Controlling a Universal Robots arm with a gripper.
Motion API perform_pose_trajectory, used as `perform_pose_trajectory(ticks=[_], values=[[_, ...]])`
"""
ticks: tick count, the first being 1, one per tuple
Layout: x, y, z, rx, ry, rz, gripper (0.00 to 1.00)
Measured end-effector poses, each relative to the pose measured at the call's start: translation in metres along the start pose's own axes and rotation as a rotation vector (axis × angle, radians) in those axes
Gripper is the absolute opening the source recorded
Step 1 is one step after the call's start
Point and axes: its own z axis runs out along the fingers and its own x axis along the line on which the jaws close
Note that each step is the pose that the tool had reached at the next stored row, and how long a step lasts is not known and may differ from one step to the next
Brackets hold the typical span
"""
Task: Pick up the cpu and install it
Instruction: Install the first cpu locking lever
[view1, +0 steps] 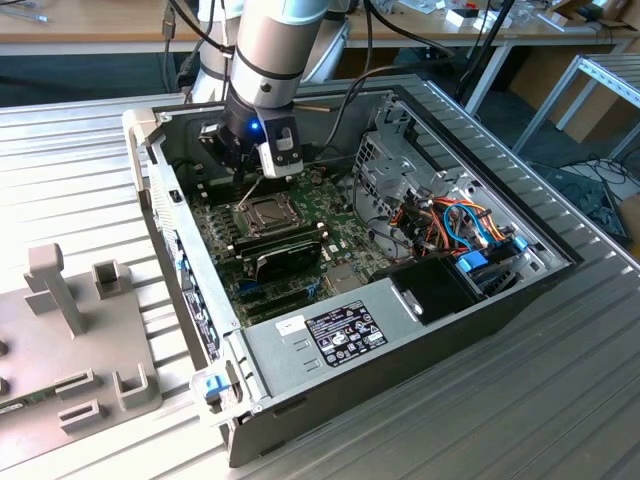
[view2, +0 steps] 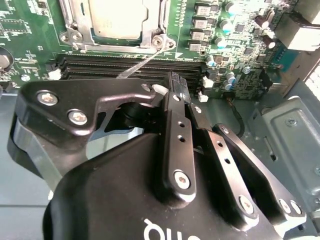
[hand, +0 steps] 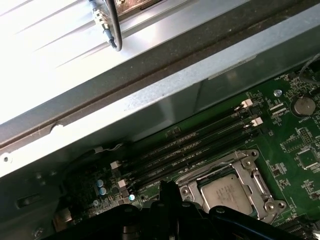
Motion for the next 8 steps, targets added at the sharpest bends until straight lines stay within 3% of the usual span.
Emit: perform_pose_trajectory(ticks=[8], values=[[-0.0025, -0.0002, 0.0011, -0.0015, -0.0027, 0.019, 0.11]])
